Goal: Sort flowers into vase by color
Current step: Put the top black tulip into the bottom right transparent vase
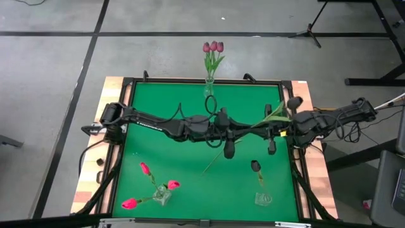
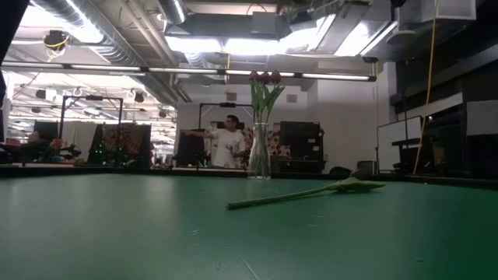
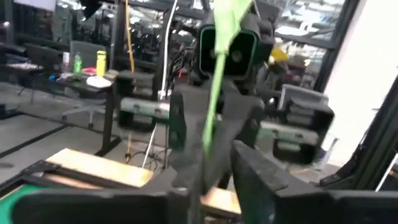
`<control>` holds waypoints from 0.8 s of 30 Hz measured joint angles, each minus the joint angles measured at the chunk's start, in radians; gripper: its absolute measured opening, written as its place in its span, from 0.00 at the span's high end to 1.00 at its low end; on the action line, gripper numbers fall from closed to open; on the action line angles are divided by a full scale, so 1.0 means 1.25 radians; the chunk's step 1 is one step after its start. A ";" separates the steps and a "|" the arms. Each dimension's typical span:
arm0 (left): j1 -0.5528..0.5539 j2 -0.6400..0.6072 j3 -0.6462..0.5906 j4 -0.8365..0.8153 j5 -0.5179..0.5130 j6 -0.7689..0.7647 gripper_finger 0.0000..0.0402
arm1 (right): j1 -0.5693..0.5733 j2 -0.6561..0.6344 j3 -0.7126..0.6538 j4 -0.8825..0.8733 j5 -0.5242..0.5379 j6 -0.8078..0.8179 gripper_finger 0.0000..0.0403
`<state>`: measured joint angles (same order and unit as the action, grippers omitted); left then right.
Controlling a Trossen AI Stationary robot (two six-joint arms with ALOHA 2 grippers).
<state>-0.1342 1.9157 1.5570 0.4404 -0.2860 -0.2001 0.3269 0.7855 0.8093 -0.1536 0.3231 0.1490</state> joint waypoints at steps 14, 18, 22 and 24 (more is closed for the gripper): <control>-0.030 -0.078 -0.002 -0.271 -0.112 -0.018 0.65 | 0.000 -0.254 0.002 -0.318 -0.034 0.180 0.99; -0.046 -0.079 -0.002 -0.291 -0.114 -0.020 0.65 | 0.000 -0.285 0.002 -0.407 -0.148 0.231 1.00; -0.065 -0.079 -0.002 -0.290 -0.115 -0.020 0.65 | 0.000 -0.293 0.002 -0.472 -0.277 0.231 1.00; -0.075 -0.079 -0.002 -0.290 -0.114 -0.020 0.65 | 0.000 -0.292 0.002 -0.498 -0.335 0.230 1.00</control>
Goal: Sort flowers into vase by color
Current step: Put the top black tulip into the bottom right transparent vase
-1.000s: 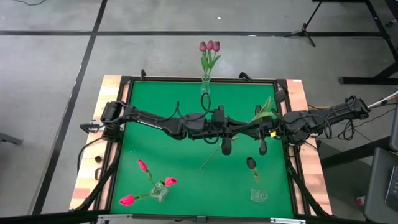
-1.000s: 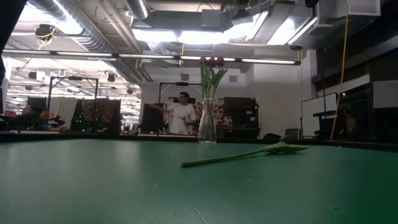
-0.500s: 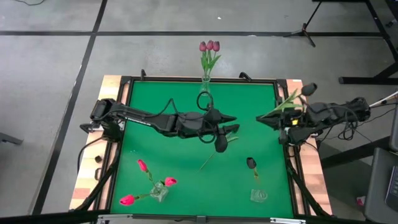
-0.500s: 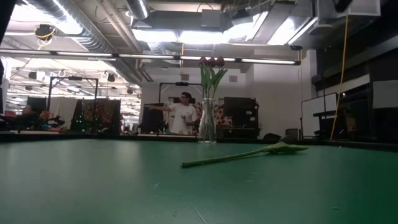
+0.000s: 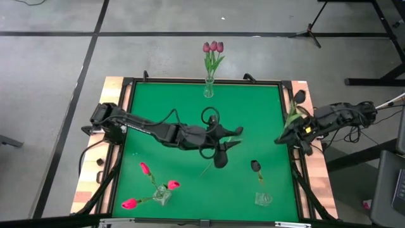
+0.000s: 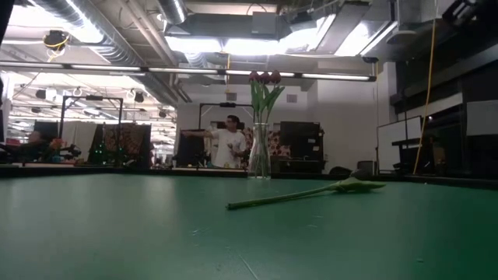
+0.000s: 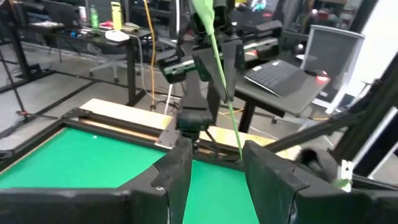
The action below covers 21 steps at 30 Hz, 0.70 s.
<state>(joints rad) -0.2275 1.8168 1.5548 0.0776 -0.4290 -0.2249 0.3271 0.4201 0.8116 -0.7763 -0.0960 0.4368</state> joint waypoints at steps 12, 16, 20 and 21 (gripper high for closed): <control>-0.052 0.000 0.000 -0.003 -0.029 0.007 0.65 | 0.001 0.000 -0.022 0.023 -0.032 -0.001 1.00; -0.089 0.000 0.000 -0.012 -0.125 0.044 0.65 | 0.041 -0.025 -0.066 0.102 -0.080 -0.032 1.00; -0.124 0.000 0.000 -0.013 -0.225 0.069 0.65 | 0.124 -0.076 -0.090 0.114 0.020 -0.020 1.00; -0.131 0.000 0.000 -0.012 -0.246 0.075 0.65 | 0.148 -0.089 -0.096 0.118 0.047 -0.011 1.00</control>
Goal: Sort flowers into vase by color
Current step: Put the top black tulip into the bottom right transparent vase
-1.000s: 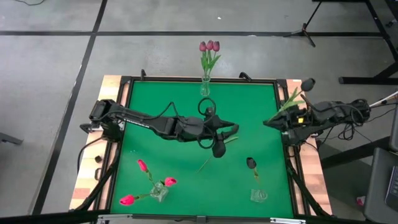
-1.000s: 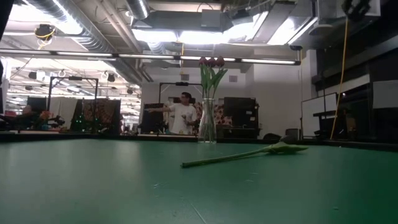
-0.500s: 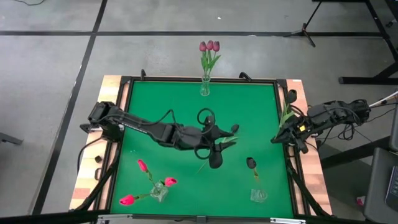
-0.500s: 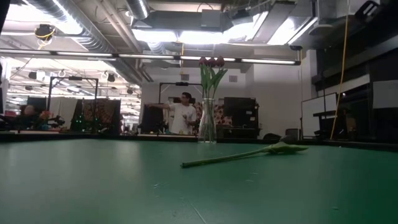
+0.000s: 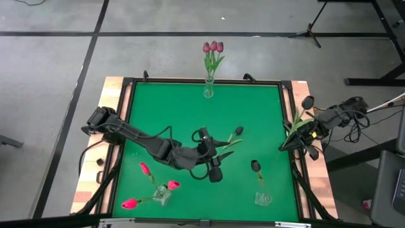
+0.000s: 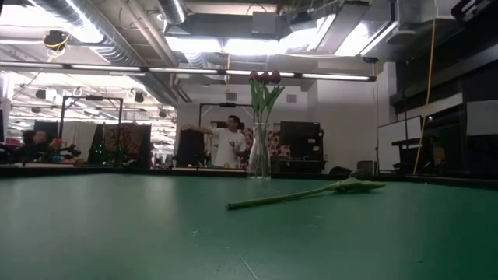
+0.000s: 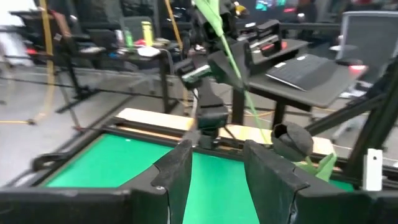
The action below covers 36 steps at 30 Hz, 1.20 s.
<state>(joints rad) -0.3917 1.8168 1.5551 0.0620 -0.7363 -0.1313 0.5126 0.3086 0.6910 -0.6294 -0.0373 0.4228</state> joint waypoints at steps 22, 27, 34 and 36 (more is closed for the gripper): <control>-0.088 -0.013 0.000 0.084 -0.110 0.066 0.65 | 0.598 0.210 -0.122 0.286 0.521 0.081 1.00; -0.087 -0.014 0.000 0.091 -0.110 0.065 0.65 | 0.709 0.256 -0.122 0.346 0.687 0.040 1.00; -0.088 -0.014 0.000 0.091 -0.110 0.045 0.65 | 0.770 0.336 -0.121 0.376 0.790 0.078 1.00; -0.088 -0.014 0.000 0.091 -0.110 0.044 0.65 | 0.766 0.360 -0.121 0.377 0.790 0.101 1.00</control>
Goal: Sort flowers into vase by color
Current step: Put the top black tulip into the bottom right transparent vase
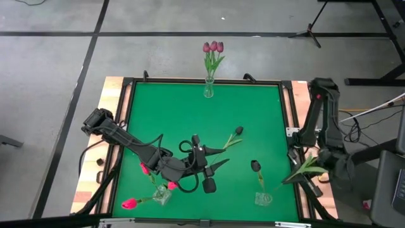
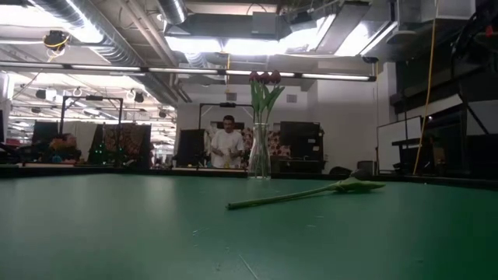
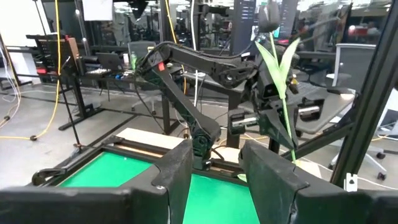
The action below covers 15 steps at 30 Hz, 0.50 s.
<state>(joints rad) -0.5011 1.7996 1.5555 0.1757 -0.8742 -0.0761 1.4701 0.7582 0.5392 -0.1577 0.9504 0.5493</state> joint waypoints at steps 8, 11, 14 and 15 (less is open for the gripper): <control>0.000 0.000 0.000 -0.001 0.000 0.000 0.65 | 0.000 0.059 0.000 0.026 0.003 0.054 1.00; 0.000 0.000 0.000 -0.001 0.000 0.000 0.65 | 0.000 0.069 0.000 0.038 0.006 0.057 1.00; 0.000 0.000 0.000 -0.001 0.000 0.000 0.65 | 0.000 0.082 0.000 0.046 0.005 0.069 1.00; 0.000 0.000 0.000 -0.001 0.000 0.000 0.65 | 0.000 0.087 0.000 0.047 0.005 0.078 1.00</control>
<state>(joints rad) -0.5007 1.7996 1.5555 0.1744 -0.8742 -0.0762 1.4704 0.8672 0.5396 -0.0993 0.9562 0.6471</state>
